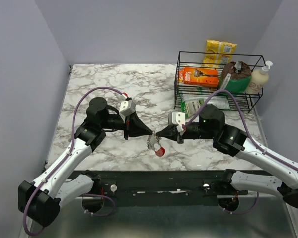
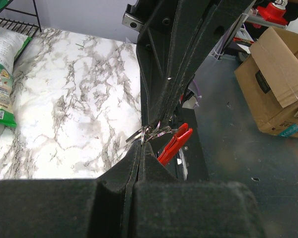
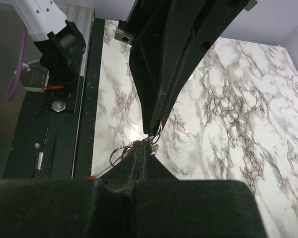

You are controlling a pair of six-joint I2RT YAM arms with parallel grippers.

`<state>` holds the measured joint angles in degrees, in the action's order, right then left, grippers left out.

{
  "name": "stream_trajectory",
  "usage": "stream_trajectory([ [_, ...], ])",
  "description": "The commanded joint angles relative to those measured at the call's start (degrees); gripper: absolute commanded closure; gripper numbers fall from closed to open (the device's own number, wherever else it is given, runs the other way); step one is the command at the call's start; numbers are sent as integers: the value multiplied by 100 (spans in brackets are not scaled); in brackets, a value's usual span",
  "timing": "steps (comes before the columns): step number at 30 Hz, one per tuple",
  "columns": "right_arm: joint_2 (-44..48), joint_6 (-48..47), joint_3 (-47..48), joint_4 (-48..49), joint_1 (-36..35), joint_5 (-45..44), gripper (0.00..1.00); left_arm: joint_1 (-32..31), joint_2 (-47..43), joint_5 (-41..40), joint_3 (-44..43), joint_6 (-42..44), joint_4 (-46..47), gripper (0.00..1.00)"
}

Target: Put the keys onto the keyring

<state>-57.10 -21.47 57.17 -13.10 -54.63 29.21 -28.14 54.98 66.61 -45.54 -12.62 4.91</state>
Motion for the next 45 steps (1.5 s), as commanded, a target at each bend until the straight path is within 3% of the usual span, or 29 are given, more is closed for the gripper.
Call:
stream_trajectory([
  [1,-47,47,181,106,23,32,100,-25,-31,-16,-192,49,46,100],
  [45,-231,-67,286,414,23,-399,100,-157,21,98,-271,533,-595,100],
])
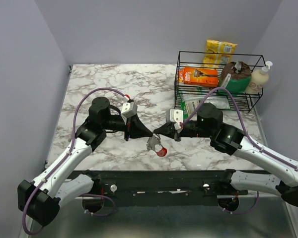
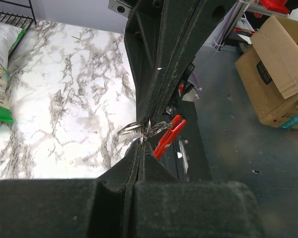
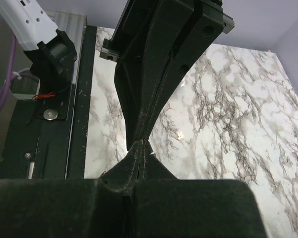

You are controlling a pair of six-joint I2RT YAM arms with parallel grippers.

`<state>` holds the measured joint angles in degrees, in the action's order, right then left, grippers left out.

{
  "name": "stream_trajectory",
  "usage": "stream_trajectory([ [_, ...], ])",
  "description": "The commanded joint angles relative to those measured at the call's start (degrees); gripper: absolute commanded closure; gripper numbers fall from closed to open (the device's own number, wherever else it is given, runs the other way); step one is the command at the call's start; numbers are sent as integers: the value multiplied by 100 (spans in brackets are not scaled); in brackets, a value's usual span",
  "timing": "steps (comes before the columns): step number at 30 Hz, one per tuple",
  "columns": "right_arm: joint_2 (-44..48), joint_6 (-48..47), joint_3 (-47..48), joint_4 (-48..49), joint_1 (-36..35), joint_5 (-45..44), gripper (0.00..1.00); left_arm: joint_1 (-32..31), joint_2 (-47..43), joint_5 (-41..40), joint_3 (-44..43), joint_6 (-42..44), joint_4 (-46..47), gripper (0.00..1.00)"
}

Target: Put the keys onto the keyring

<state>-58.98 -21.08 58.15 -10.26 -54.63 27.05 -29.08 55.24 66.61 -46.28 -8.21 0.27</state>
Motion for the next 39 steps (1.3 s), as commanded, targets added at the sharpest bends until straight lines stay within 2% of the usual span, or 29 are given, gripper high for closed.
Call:
stream_trajectory([
  [1,-52,-107,188,130,31,-191,99,-71,4,115,-197,100,-150,100],
  [15,-324,-212,293,191,84,37,99,-133,4,168,-197,126,-168,100],
  [17,-351,-212,285,182,102,37,99,-142,-5,177,-206,126,-168,100],
  [19,-360,-186,267,209,110,-41,93,-150,-14,177,-188,126,-168,100],
  [21,-351,-151,215,287,111,-120,92,-151,-22,168,-197,135,-159,100],
  [24,-325,-54,101,515,111,-296,85,-151,-22,186,-188,126,-150,100],
  [34,-448,104,30,903,119,-902,50,-159,-49,230,-153,109,-115,100],
  [39,-465,183,-14,973,119,-1114,38,-168,-66,230,-136,91,-89,100],
])
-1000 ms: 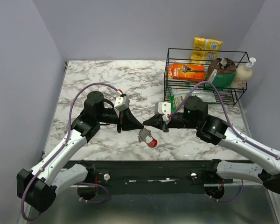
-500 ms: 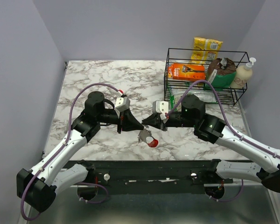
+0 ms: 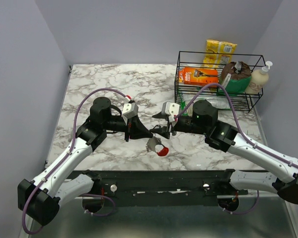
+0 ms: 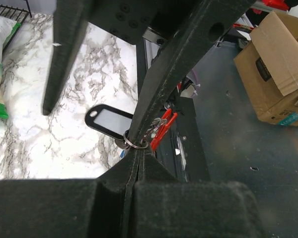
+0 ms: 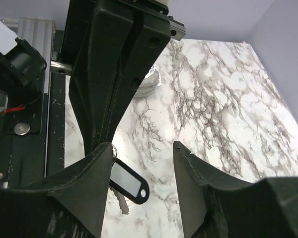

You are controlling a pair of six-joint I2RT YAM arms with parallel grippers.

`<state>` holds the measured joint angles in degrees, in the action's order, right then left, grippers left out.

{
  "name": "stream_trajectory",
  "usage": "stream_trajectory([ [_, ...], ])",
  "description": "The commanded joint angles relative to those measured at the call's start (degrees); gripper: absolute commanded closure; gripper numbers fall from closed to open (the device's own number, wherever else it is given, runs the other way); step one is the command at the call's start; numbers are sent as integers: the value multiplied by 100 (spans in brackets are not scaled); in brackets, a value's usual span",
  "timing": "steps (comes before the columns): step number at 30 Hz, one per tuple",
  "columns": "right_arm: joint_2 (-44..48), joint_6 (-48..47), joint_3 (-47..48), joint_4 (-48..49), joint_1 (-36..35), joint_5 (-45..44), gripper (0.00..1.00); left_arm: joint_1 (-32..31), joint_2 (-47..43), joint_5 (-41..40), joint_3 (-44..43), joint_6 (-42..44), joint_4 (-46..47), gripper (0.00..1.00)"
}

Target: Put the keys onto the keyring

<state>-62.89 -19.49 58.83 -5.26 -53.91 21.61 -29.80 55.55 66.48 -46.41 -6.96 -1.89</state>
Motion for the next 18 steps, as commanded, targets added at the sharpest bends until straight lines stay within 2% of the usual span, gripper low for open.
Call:
stream_trajectory([
  [1,-57,32,-82,473,47,-570,34,-96,-97,252,-122,-33,136,100],
  [8,67,-55,-179,596,144,-280,19,-96,-115,278,-114,-42,145,100],
  [18,190,-293,32,-370,372,256,4,-105,-141,225,-113,-25,136,100],
])
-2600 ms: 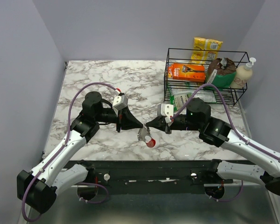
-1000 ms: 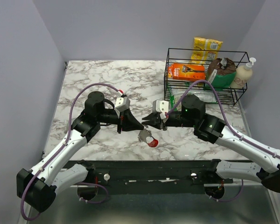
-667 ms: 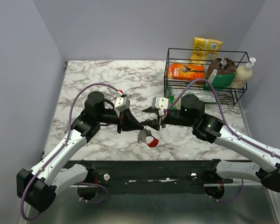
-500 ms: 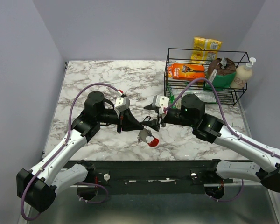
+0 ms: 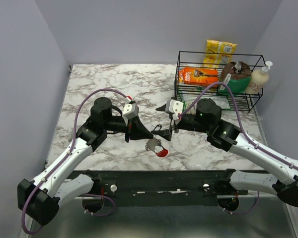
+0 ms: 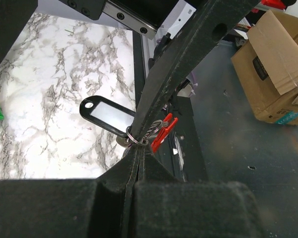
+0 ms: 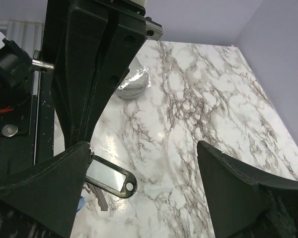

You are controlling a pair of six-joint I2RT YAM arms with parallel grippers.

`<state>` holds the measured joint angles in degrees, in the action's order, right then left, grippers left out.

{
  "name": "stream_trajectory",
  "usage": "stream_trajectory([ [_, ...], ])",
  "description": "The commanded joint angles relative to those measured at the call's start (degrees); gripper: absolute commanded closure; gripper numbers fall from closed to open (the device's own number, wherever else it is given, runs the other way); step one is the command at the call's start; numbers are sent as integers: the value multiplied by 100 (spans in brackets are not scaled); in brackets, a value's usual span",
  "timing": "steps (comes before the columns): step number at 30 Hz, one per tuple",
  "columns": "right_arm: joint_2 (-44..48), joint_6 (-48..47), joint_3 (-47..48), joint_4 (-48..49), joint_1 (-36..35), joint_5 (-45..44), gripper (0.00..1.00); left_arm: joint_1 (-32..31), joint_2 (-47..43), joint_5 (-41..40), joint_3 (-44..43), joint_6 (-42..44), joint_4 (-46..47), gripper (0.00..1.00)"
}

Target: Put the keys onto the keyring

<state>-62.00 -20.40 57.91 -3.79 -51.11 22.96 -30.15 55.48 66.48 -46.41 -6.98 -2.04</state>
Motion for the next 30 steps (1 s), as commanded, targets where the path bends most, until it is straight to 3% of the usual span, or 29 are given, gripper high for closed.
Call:
stream_trajectory([
  [1,144,-210,141,-578,101,164,4,-70,-126,234,-114,-22,152,100],
  [15,241,-298,273,-834,154,15,1,-140,-126,471,-113,-22,178,100],
  [30,-400,-447,809,-1009,145,675,1,-536,-117,270,-122,-128,362,100],
])
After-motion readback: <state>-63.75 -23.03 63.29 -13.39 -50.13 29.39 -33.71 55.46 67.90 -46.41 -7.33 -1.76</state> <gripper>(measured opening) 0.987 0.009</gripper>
